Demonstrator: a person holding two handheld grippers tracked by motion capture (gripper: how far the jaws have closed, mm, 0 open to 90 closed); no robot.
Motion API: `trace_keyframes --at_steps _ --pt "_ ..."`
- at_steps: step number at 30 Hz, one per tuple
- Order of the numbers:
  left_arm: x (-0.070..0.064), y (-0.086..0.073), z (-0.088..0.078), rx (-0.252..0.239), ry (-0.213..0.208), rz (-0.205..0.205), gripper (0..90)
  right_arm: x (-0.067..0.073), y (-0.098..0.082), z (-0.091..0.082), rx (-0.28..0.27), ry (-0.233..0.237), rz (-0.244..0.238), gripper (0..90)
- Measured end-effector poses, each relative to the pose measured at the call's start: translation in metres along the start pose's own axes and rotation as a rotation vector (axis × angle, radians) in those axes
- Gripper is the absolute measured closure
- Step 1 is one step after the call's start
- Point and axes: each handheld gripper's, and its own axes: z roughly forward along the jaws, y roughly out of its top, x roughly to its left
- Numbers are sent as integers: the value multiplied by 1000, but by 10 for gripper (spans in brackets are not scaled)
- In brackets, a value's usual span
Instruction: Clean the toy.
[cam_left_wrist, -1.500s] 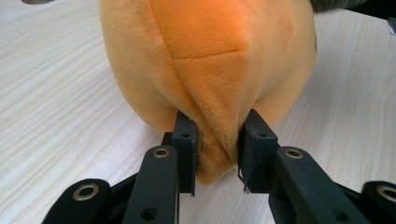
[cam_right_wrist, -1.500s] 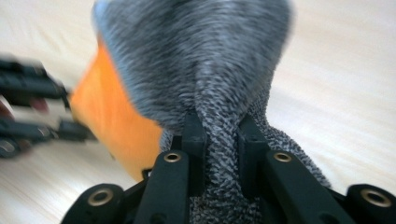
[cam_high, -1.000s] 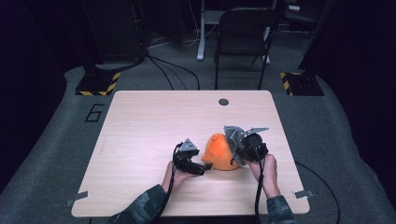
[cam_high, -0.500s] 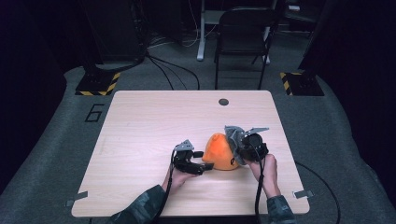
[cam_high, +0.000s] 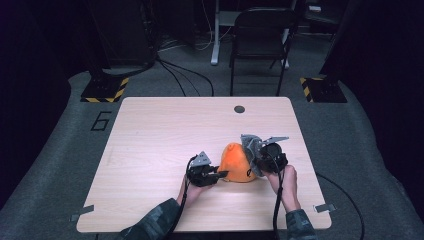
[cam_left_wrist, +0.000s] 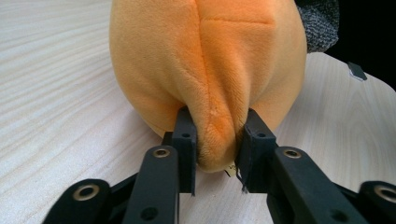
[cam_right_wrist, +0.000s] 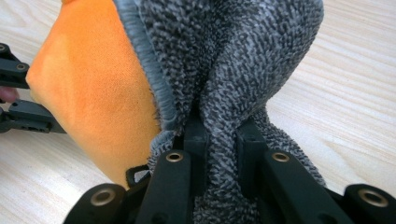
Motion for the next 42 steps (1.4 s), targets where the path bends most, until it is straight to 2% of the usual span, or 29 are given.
trace_keyframes --at_steps 3,5,7,10,11,12,14,15,17,22,25,31,32,35,38,39,41,42 --pt "0 -1 0 -12 1 10 743 -1 0 -2 -13 3 5 781" --pt "0 -1 0 -13 3 28 748 -5 1 -8 -46 11 15 774" --pt "0 -2 0 -16 0 35 750 -14 2 -17 -77 -8 42 773" --pt "-1 -2 -1 -18 2 40 750 -35 -2 -34 -93 -83 102 774" --pt "-1 -2 -1 -18 4 45 750 -47 -7 -37 -82 -131 130 774" --pt "-1 -2 -1 -19 6 51 750 -57 -12 -38 -76 -148 155 774" --pt "-2 -2 -1 -22 9 58 750 -73 -21 -32 -56 -141 210 774" --pt "-2 -2 -1 -21 8 61 750 -79 -25 -28 -42 -141 221 774" --pt "-2 -2 -1 -24 11 71 750 -83 -30 -19 -11 -139 235 773" --pt "-4 -2 -1 -37 16 92 752 -81 -29 -11 10 -139 208 773" --pt "-8 4 -2 -38 18 135 755 -80 -30 -9 20 -149 212 773" --pt "-24 32 -15 -45 33 235 763 -84 -33 -3 44 -156 210 773" --pt "-26 38 -19 -41 38 266 763 -83 -34 -3 48 -156 218 773" --pt "-34 59 -36 -51 52 310 762 -84 -35 -1 54 -161 216 773" --pt "-41 81 -51 -23 51 358 761 -84 -36 -1 57 -162 219 774" --pt "-45 89 -57 7 41 373 760 -85 -36 -1 57 -163 217 773" --pt "-49 98 -64 30 37 389 758 -84 -36 -1 59 -165 217 773" --pt "-52 103 -67 56 39 414 758 -83 -36 -1 61 -165 220 773"
